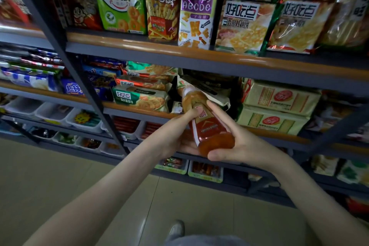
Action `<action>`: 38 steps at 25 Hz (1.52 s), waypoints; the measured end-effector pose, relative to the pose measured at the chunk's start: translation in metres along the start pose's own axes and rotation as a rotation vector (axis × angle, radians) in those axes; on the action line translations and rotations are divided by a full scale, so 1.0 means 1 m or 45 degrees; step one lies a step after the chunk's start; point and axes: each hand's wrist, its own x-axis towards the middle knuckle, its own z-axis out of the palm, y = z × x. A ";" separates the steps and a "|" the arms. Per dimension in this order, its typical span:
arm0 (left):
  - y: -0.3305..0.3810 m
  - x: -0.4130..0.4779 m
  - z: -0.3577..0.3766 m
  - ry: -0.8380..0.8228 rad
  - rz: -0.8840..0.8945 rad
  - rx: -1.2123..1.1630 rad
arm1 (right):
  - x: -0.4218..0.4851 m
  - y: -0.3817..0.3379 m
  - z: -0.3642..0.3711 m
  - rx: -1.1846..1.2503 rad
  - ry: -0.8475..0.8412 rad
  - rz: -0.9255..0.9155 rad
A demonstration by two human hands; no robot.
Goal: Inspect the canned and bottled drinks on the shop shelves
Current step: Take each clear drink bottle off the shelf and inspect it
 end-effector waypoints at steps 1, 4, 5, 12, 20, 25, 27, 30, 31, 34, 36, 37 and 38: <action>0.000 0.001 0.002 -0.019 -0.045 -0.011 | -0.001 0.001 0.001 -0.143 0.075 -0.014; -0.001 0.002 0.005 -0.035 -0.101 0.026 | -0.001 0.006 0.002 -0.267 0.238 -0.017; -0.001 0.002 0.006 -0.023 -0.105 0.037 | -0.002 0.011 0.001 -0.241 0.204 -0.025; 0.021 -0.004 0.006 0.231 0.438 0.741 | 0.004 -0.006 -0.016 0.194 0.373 -0.009; 0.122 -0.029 0.016 0.451 1.355 1.550 | 0.007 -0.089 -0.054 -0.216 1.018 -0.568; 0.209 -0.038 0.003 0.391 1.811 1.320 | 0.000 -0.152 -0.093 -0.325 1.288 -1.135; 0.245 -0.039 -0.005 0.583 1.989 1.314 | 0.002 -0.174 -0.107 -0.401 1.393 -1.348; 0.295 -0.037 -0.014 0.840 2.215 1.404 | 0.008 -0.210 -0.132 -0.590 1.511 -1.502; 0.310 -0.033 -0.015 0.937 2.264 1.469 | 0.011 -0.220 -0.147 -0.680 1.579 -1.494; 0.349 -0.015 -0.015 1.188 2.321 1.649 | 0.018 -0.244 -0.182 -0.857 1.748 -1.299; 0.372 -0.001 -0.013 1.268 2.316 1.719 | 0.026 -0.257 -0.196 -0.957 1.689 -1.190; 0.381 0.005 -0.011 1.265 2.295 1.734 | 0.031 -0.263 -0.201 -1.000 1.655 -1.132; 0.387 0.010 -0.008 1.247 2.268 1.740 | 0.035 -0.269 -0.206 -1.026 1.609 -1.073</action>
